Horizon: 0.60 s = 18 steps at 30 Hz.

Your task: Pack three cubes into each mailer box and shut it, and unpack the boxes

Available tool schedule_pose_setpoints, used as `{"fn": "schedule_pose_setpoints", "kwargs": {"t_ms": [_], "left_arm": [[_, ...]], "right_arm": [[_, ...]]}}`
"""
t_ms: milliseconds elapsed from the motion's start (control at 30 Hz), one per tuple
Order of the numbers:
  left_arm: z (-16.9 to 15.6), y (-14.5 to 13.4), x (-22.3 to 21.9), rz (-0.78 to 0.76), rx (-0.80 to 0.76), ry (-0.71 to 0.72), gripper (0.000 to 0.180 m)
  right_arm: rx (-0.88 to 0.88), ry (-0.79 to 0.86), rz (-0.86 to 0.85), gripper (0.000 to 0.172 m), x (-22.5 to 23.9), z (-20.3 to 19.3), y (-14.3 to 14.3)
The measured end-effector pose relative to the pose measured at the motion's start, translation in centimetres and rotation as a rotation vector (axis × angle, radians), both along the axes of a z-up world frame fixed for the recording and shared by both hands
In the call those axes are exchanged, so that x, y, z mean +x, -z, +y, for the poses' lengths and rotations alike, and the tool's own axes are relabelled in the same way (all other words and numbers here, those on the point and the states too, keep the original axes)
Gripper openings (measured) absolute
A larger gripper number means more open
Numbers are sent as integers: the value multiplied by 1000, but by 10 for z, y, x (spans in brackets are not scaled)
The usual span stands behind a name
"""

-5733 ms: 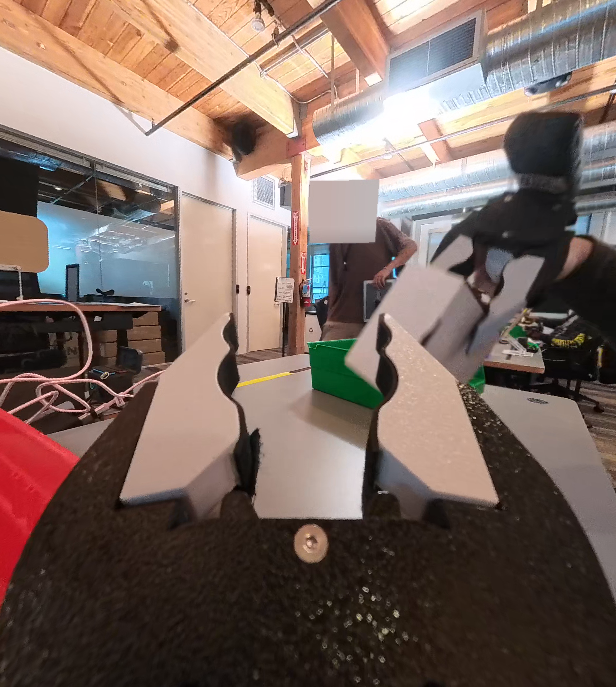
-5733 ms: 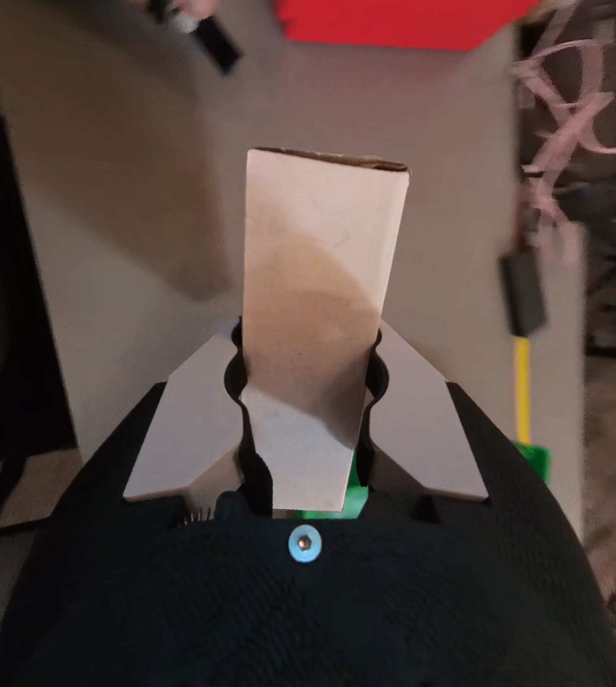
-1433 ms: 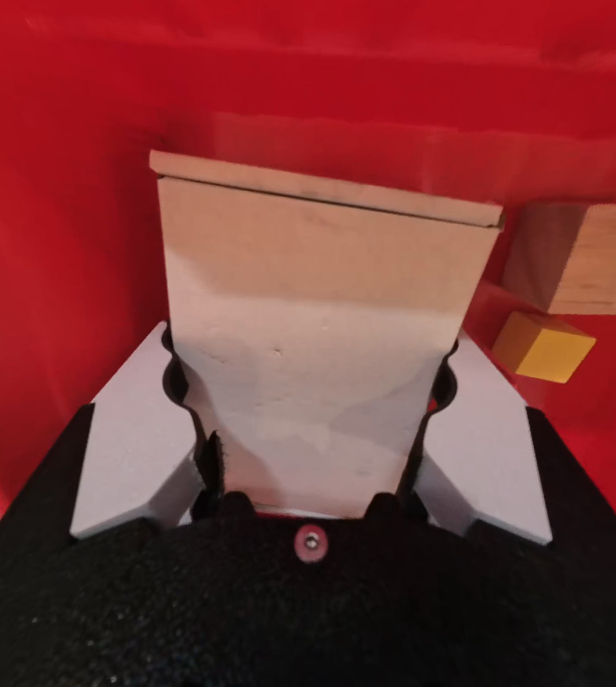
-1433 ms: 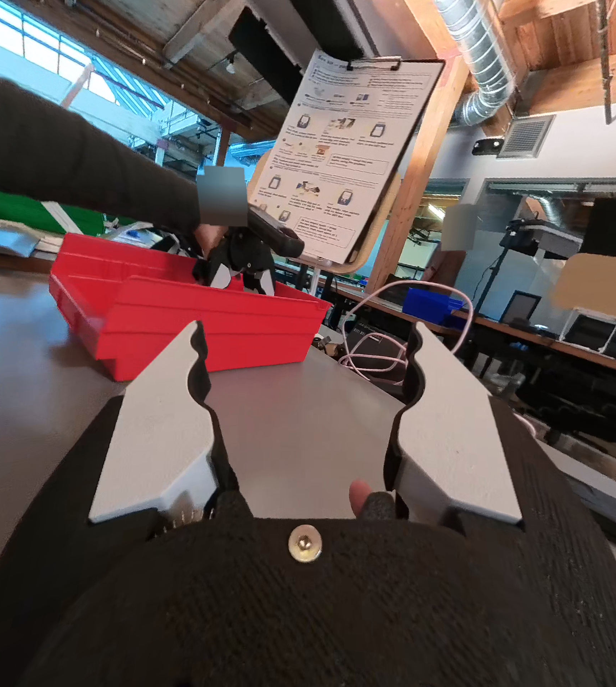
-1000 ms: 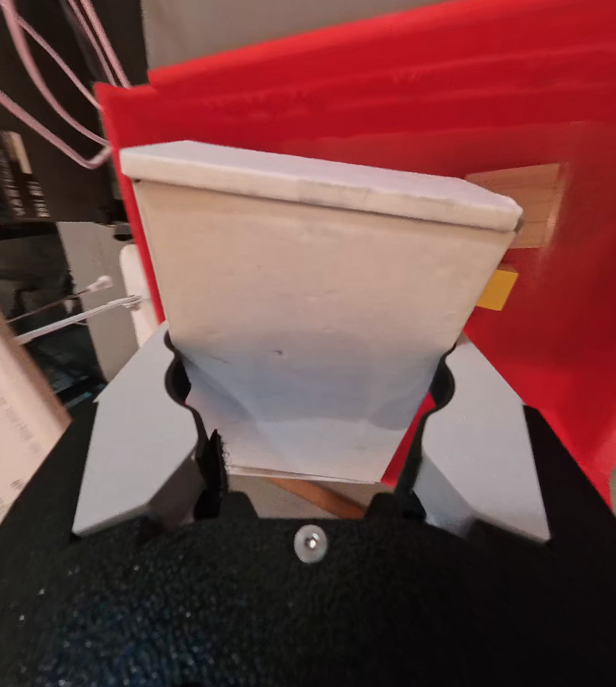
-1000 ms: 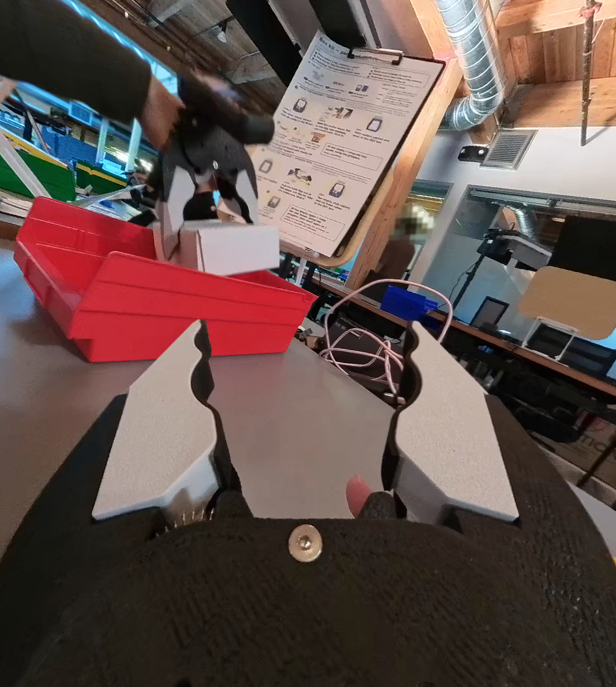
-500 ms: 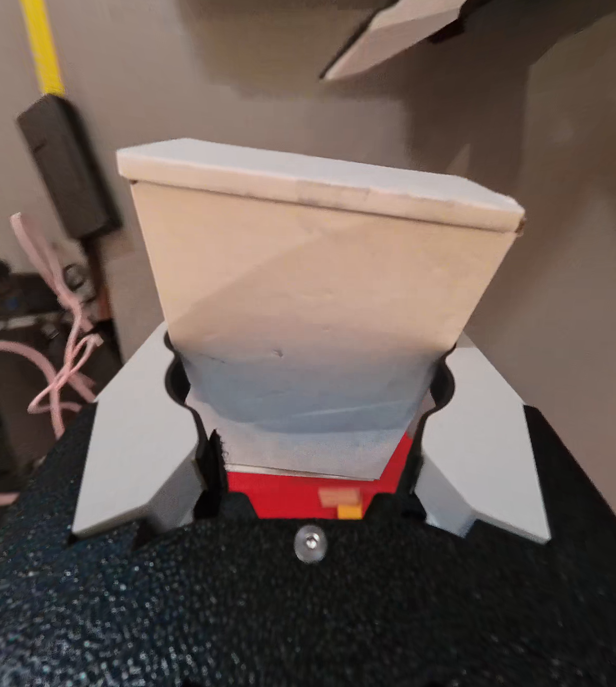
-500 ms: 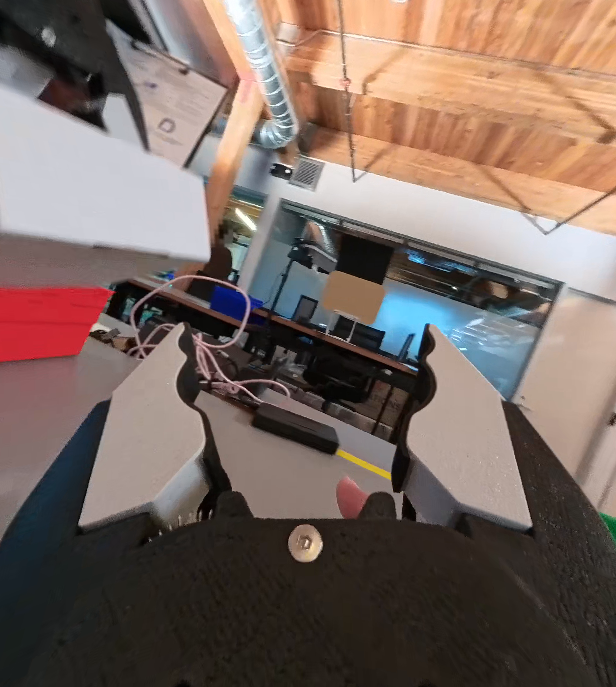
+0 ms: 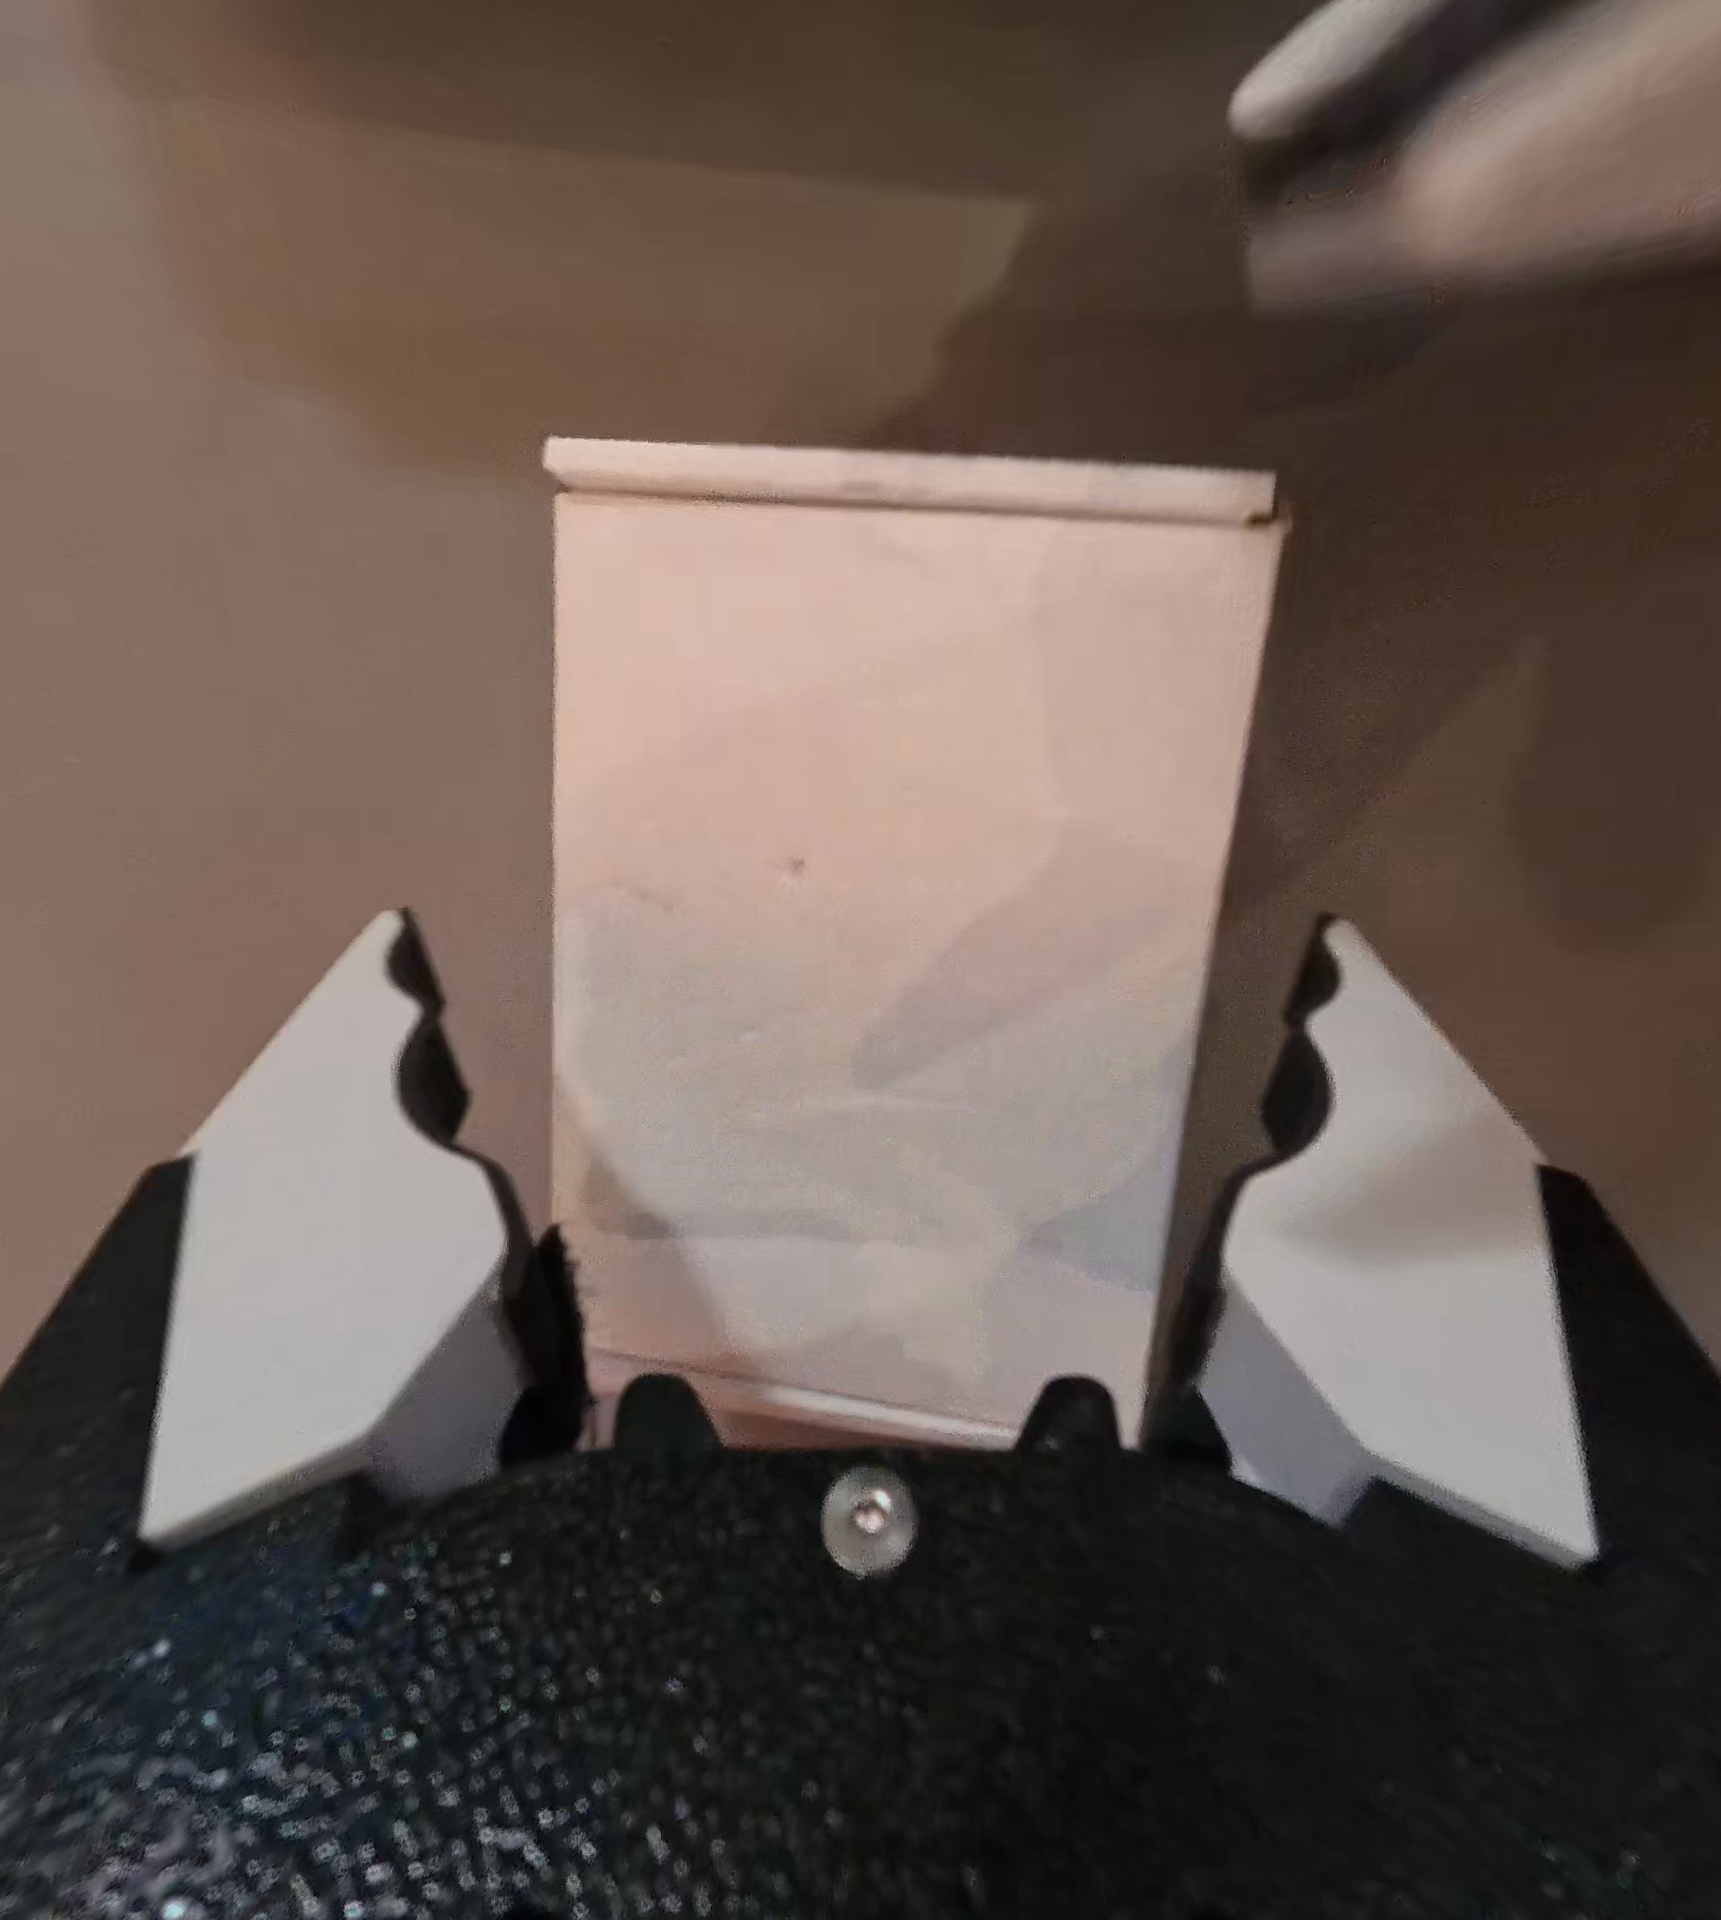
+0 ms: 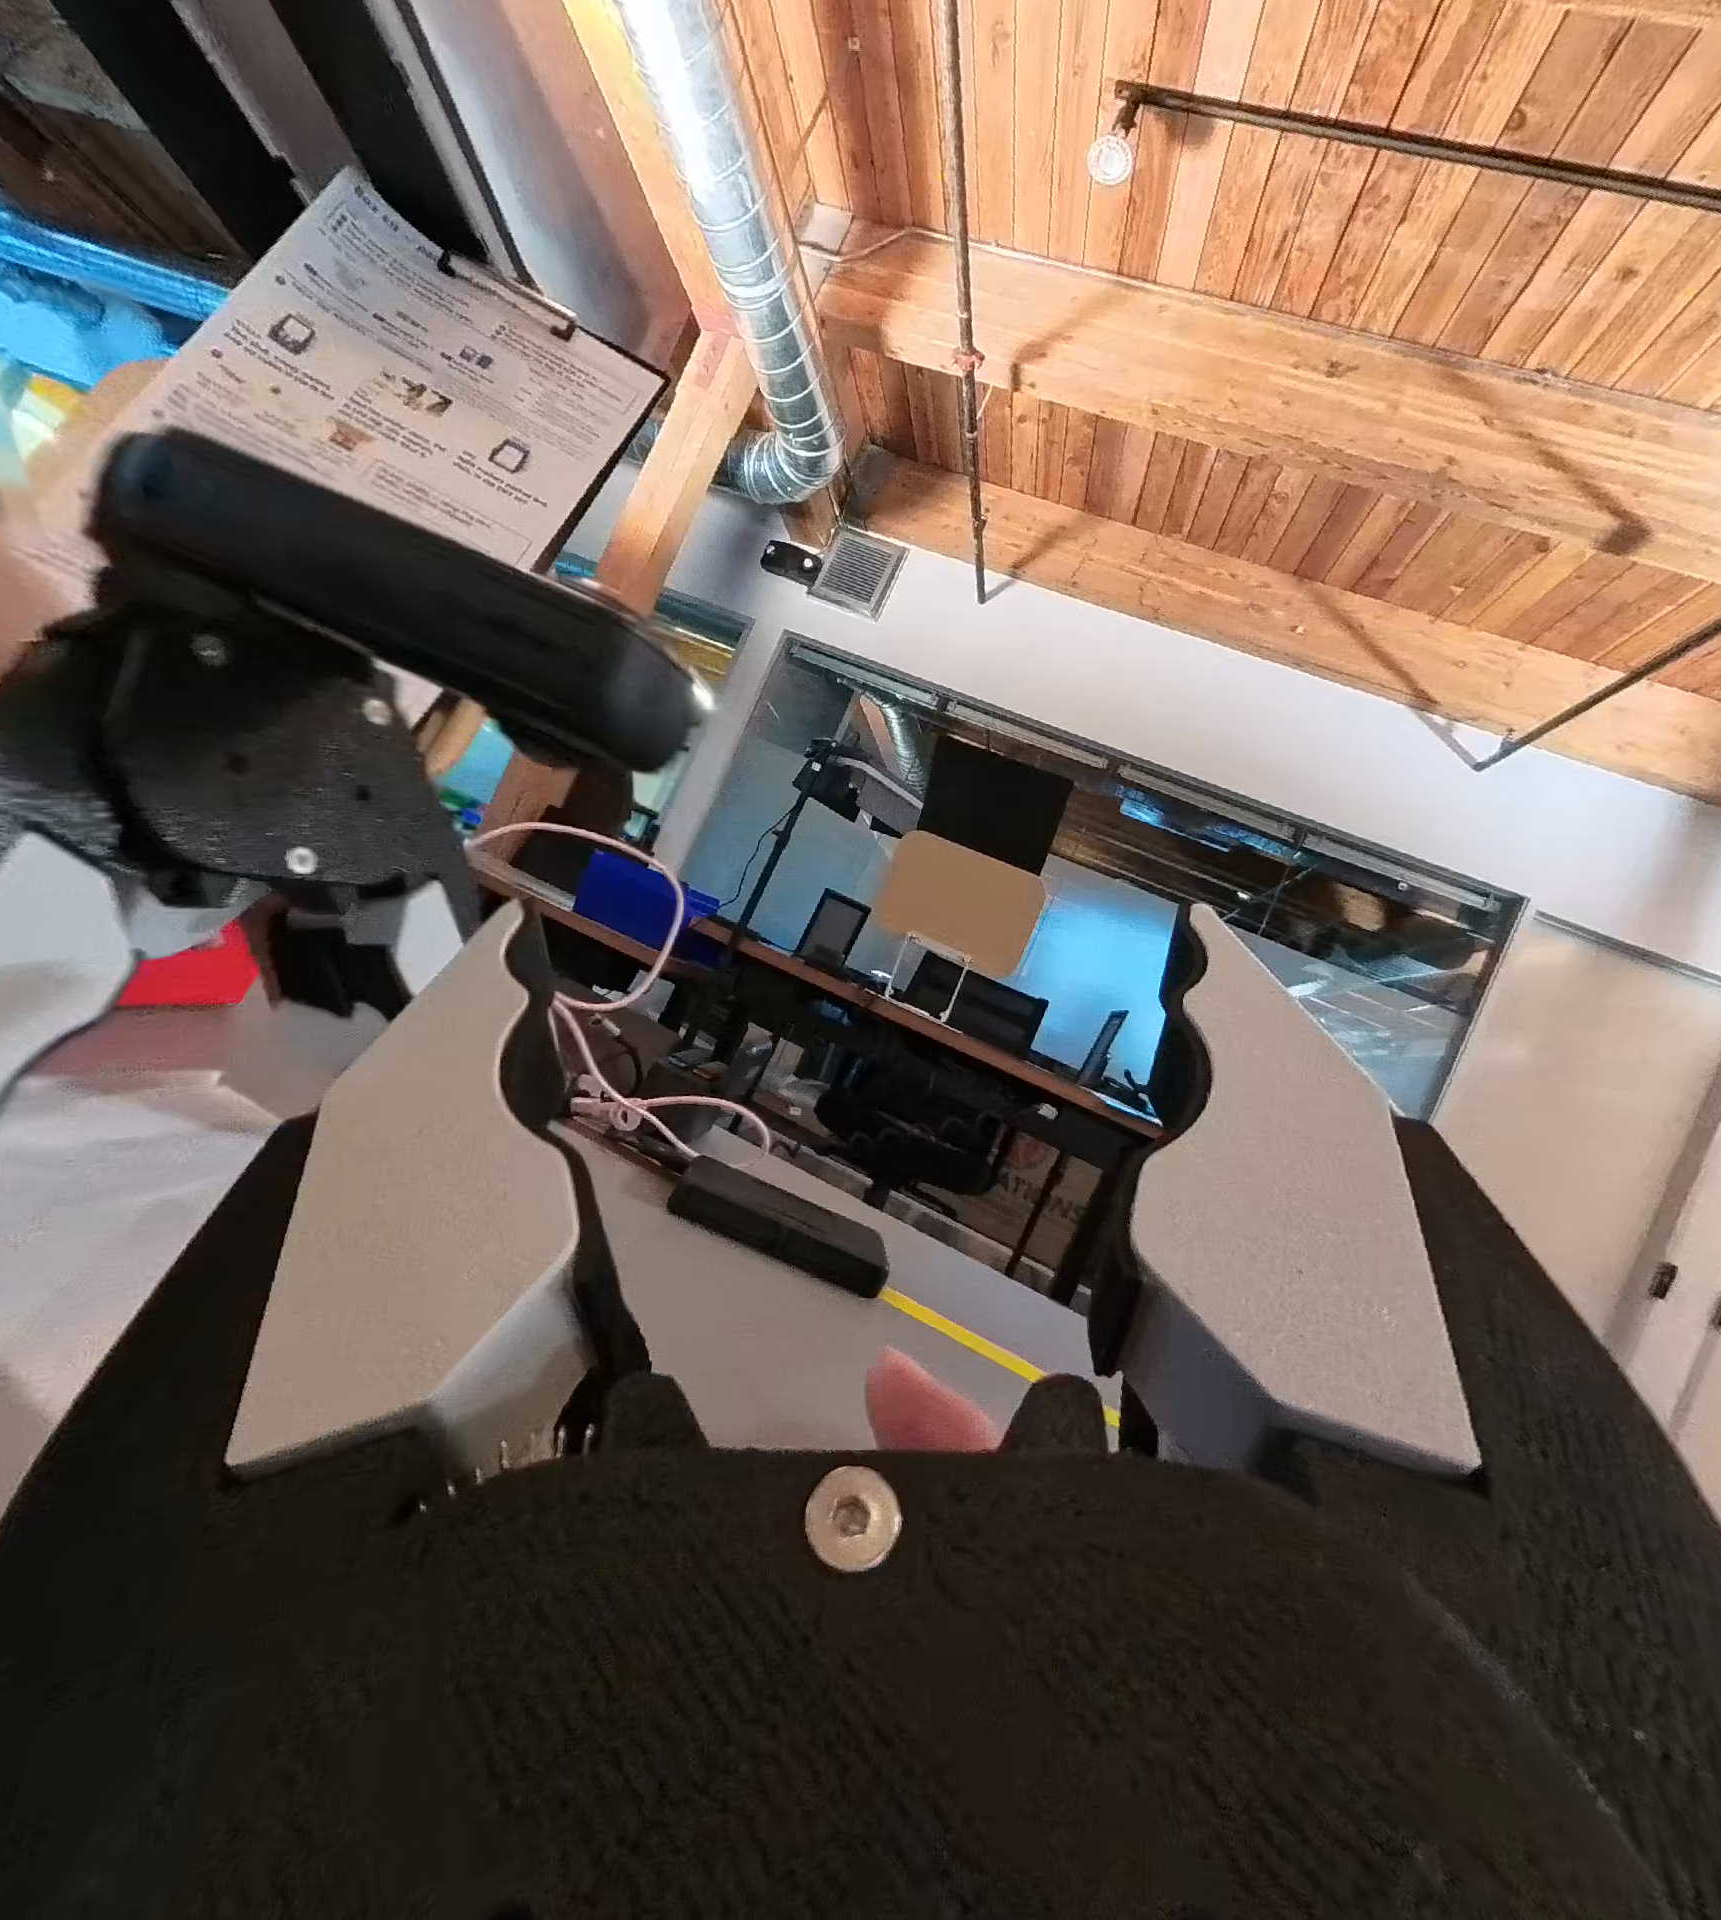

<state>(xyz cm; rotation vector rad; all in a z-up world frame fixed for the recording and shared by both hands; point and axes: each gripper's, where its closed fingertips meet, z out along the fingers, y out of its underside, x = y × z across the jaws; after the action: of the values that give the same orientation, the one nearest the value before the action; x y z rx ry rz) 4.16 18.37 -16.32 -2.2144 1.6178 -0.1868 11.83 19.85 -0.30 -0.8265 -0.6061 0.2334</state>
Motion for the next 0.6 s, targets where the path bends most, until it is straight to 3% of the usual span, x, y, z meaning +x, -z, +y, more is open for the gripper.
{"fn": "schedule_pose_setpoints", "kwargs": {"t_ms": [33, 133, 300, 400, 433, 533, 600], "left_arm": [[3, -4, -4, -29, 57, -12, 160], [4, -21, -9, -247, 197, -52, 159], [-4, -7, -32, -457, 163, -173, 159], [-7, -28, -30, -693, 226, -220, 159], [-7, -29, -33, -720, 258, -227, 159], [-5, -6, -45, -600, 252, -225, 159], [-5, -8, -41, -630, 273, -206, 159]], "right_arm": [[1, -6, 11, 116, 1, 0, -2], [30, -43, 22, 115, -1, -8, -12], [102, -125, -73, 112, -21, -30, -15], [193, -115, -171, 112, -33, -45, -14], [230, -116, -200, 112, -36, -52, -14], [306, -147, -256, 112, -46, -71, -16], [335, -168, -290, 111, -51, -80, -14]]}}
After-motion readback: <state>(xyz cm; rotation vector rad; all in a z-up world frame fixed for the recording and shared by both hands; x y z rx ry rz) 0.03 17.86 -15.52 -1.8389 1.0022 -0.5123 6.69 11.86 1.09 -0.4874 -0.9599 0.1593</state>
